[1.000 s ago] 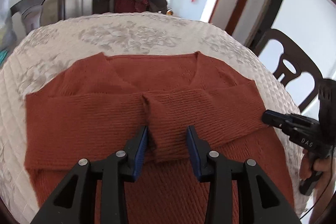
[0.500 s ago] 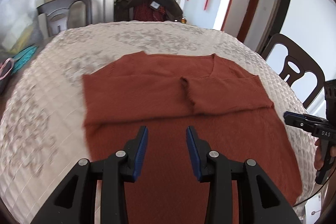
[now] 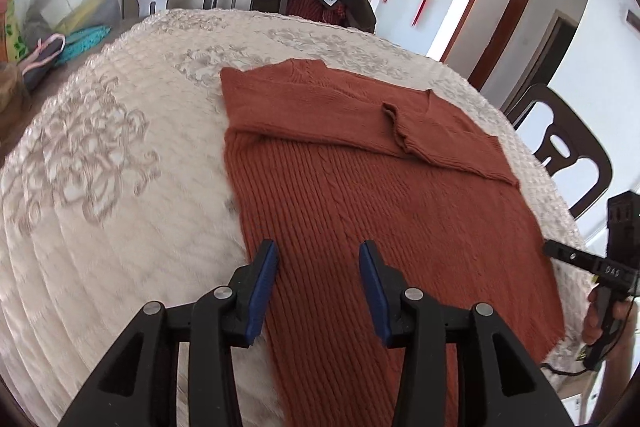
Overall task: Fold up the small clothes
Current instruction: 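Release the cuff with the left tool while the right tool moves toward the hem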
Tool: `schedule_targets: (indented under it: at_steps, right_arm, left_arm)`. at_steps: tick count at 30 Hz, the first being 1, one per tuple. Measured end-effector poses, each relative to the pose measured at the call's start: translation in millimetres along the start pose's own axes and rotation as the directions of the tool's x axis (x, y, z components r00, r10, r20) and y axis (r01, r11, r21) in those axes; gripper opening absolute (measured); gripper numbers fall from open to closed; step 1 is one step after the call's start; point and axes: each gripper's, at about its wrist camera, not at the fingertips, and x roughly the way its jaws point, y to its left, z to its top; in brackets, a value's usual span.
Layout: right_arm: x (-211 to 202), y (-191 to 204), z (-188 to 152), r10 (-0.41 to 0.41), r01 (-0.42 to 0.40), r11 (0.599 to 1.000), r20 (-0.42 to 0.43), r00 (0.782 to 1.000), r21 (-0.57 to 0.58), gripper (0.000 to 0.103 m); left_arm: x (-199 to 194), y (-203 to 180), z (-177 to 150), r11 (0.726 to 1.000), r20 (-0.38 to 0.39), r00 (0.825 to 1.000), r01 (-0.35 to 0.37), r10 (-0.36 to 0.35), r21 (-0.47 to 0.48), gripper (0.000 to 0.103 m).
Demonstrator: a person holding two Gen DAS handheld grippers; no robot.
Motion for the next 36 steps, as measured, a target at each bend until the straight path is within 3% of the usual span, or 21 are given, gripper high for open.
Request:
schedule_targets:
  at_steps: [9,13,20,25,31,36]
  right_arm:
    - [-5.4,4.7,-19.9,0.105,-0.104,0.994,-0.035,0.994,0.020,0.040]
    - [-6.5,4.8,-25.8,0.138,-0.137,0.990,-0.042,0.990,0.022,0.040]
    - [-4.7,4.1,-25.1,0.160,-0.159,0.987,-0.043,0.986,0.035,0.040]
    - [-7.0,5.5,-30.6,0.187,-0.185,0.982,-0.054,0.981,0.034,0.040]
    - [-5.1,11.7,-37.2,0.231,-0.229,0.973,-0.092,0.969,0.024,0.040]
    - [-1.9,16.8,-36.9,0.232,-0.232,0.973,-0.099,0.968,0.009,0.040]
  left_arm:
    - [-17.6,0.4,-20.3,1.000,0.012,1.000,0.005,-0.005,-0.021,0.045]
    - [-23.5,12.2,-25.3,0.998,0.011,0.999,-0.041,0.042,-0.052,0.045]
    - [-25.4,15.4,-30.3,0.995,0.020,1.000,0.019,-0.017,-0.095,0.045]
    - [-28.8,19.5,-43.7,0.963,0.011,0.982,0.187,-0.188,-0.195,0.045]
    - [-35.7,17.6,-56.0,0.953,0.008,0.975,0.221,-0.224,-0.206,0.045]
    - [-32.6,8.4,-53.0,0.967,0.003,0.979,0.201,-0.203,-0.156,0.044]
